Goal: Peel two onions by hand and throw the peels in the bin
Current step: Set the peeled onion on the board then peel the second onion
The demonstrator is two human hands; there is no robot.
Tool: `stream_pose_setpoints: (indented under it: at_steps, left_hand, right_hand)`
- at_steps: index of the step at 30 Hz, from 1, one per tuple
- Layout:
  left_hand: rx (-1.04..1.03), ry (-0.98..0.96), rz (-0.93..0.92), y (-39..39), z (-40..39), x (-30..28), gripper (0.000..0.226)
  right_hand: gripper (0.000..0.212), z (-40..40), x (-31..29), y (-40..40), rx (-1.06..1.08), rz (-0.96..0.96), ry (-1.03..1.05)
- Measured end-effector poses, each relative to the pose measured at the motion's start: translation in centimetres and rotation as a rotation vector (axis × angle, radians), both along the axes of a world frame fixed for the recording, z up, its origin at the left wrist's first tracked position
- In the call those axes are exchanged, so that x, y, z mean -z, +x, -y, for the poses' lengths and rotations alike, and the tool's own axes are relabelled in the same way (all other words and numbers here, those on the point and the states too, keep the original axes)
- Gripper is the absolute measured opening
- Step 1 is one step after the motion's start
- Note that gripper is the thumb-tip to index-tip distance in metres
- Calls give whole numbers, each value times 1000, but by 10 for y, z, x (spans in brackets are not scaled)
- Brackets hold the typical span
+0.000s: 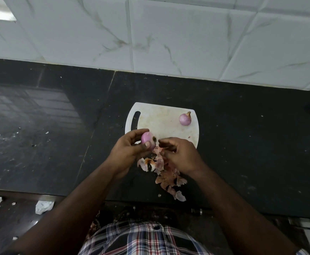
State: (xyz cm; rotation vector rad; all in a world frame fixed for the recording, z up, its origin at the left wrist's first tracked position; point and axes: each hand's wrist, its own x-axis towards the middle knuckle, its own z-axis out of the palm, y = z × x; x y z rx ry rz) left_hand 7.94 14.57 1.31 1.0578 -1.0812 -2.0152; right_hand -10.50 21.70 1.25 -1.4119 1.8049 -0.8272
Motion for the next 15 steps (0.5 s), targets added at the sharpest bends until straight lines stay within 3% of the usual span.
stream_pose_setpoints:
  at_steps: [2,6,11,15]
  left_hand:
    - [28,16,-24,-3,-1,-1,54]
    - [111,52,-46,-3,-1,-1,49]
    - [165,110,-117,3,-1,1,50]
    - [91,-54,-14,-5,-7,4,48]
  right_hand:
    - [31,3,-6,0,-15,-21,35]
    - [23,10,-15,0,-187,-300,32]
    - [23,9,-16,-4,-262,-258,-95]
    - [22,5,-12,-5,-208,-238,-163]
